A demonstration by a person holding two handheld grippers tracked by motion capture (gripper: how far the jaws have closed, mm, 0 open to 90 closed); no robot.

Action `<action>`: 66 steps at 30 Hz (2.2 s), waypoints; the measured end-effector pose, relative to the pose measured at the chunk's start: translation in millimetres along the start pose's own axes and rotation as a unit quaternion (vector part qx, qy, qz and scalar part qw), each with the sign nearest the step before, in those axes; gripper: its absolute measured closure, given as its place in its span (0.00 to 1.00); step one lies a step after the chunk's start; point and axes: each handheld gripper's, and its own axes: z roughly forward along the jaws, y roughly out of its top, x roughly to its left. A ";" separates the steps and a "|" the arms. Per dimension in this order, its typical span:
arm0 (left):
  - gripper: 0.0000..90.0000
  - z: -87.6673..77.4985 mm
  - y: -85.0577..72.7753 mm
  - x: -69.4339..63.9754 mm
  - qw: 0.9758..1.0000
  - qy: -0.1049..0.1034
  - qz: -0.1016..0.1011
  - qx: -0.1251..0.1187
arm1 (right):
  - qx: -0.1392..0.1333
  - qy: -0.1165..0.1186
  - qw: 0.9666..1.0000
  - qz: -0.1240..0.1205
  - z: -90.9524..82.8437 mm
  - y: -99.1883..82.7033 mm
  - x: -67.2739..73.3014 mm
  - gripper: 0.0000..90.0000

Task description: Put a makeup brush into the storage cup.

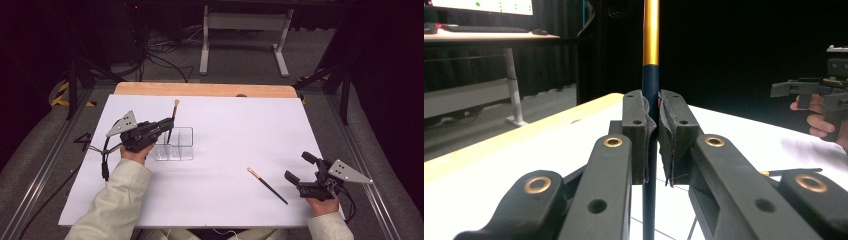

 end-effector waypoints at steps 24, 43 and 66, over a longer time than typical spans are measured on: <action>0.91 3.7 -13.2 3.9 0.999 -0.006 -0.011 0.031 | 0.001 0.006 1.000 -0.001 2.5 0.3 0.2 0.01; 0.84 3.8 -14.8 3.9 0.998 -0.009 -0.018 0.056 | 0.002 0.007 1.000 -0.003 4.0 0.7 0.5 0.01; 0.05 -16.9 6.1 -21.6 0.998 0.009 -0.025 0.050 | 0.099 -0.045 0.994 -0.028 14.0 17.9 9.3 0.07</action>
